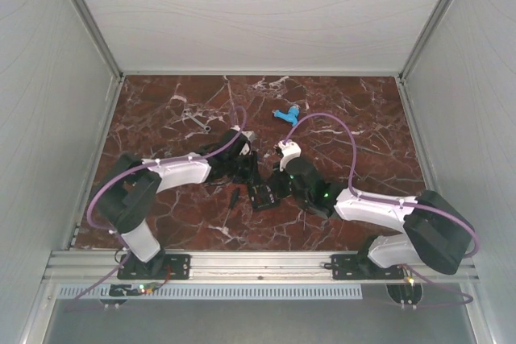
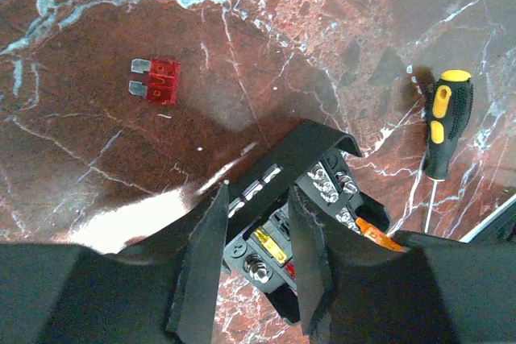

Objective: Snap on the fuse box
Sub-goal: Install the fuse at the fuse box base.

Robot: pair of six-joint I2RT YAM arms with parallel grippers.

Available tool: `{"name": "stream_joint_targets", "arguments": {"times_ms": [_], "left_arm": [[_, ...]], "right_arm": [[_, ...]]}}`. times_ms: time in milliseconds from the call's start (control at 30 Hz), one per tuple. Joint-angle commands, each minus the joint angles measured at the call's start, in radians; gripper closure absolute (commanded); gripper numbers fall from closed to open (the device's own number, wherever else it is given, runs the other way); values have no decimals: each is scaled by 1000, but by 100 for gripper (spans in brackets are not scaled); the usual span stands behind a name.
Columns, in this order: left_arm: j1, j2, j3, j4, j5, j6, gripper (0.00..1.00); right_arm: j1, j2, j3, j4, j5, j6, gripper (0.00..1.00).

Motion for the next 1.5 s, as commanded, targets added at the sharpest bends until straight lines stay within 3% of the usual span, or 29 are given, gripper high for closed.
{"name": "stream_joint_targets", "arguments": {"times_ms": [0,233,533,867,1467], "left_arm": [[-3,15,42,-45,-82,4,67],[4,-36,12,-53,-157,-49,72],[36,-163,-60,2,-124,-76,58],[141,-305,-200,27,18,-192,52],[143,-283,-223,33,88,-237,51]], "right_arm": [[-6,-32,-9,59,-5,-4,100],[-7,-17,-6,95,-53,-57,100],[-40,46,-18,243,-165,-144,100],[-64,161,-13,353,-224,-155,100],[-64,247,-46,427,-195,-86,100]]}}
